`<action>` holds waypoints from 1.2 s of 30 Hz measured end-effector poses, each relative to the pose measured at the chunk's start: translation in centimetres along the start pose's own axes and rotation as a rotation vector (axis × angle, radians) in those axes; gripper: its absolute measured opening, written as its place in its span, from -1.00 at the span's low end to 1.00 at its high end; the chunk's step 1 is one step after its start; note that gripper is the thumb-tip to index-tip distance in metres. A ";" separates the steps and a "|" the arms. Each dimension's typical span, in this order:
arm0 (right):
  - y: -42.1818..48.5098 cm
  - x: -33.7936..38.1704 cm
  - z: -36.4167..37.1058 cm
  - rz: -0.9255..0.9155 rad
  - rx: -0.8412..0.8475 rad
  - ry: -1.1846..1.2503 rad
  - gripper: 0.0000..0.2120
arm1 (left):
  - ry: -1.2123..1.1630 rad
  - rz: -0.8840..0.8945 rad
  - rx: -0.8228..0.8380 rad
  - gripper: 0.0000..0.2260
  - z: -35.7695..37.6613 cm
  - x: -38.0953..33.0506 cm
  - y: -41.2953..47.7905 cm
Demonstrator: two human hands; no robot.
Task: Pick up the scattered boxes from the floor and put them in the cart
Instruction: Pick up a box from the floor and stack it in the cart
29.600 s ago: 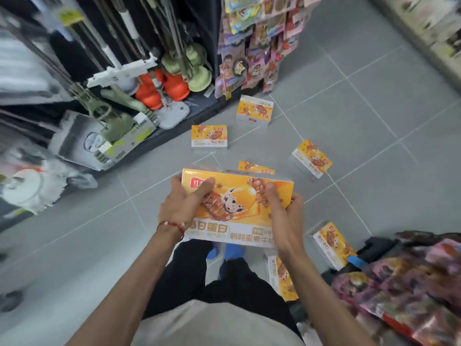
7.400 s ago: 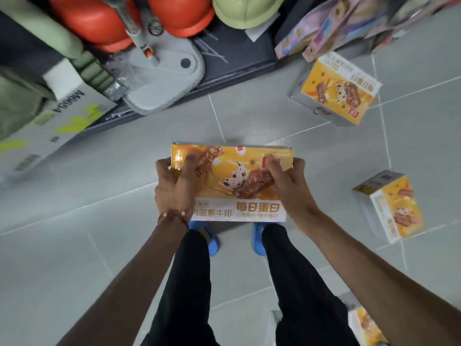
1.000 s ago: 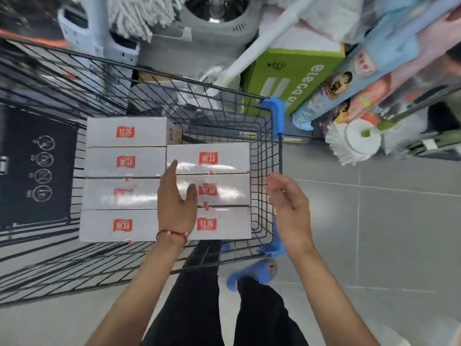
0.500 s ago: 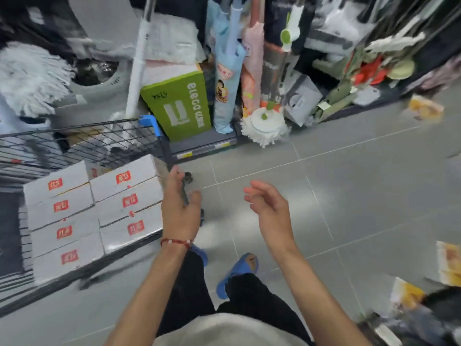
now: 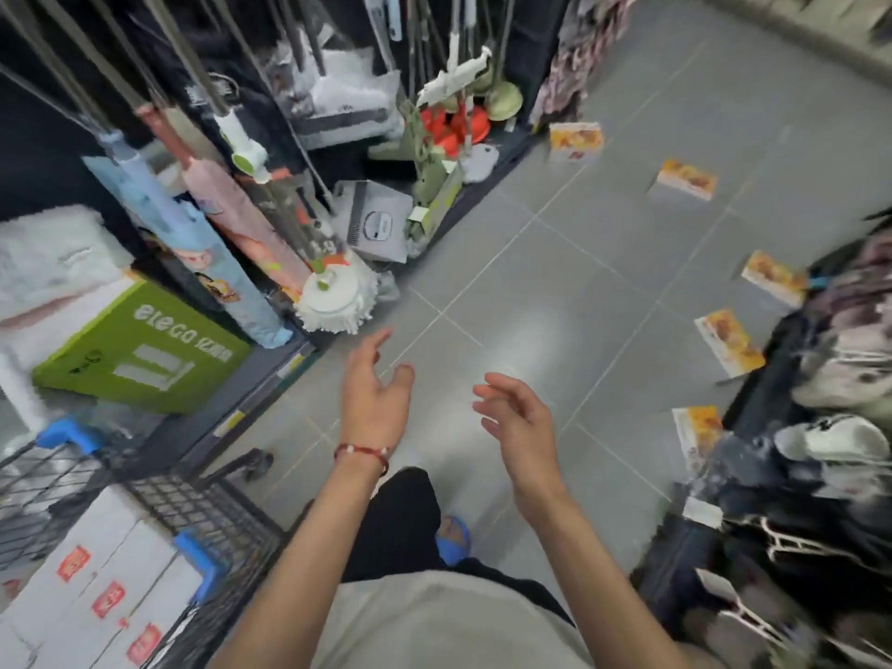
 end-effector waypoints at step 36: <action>42.1 30.5 -32.3 0.061 -0.460 0.343 -0.79 | 0.086 0.086 0.652 -0.74 54.3 -33.9 30.4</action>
Point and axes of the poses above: each hand's wrist, its own y-axis towards the middle knuckle, its own z-axis out of the palm, x = y × z, the point moved 10 cm from there along y, towards the middle knuckle, and after that the axes turned 2 degrees about y, right-handed, at the moved point
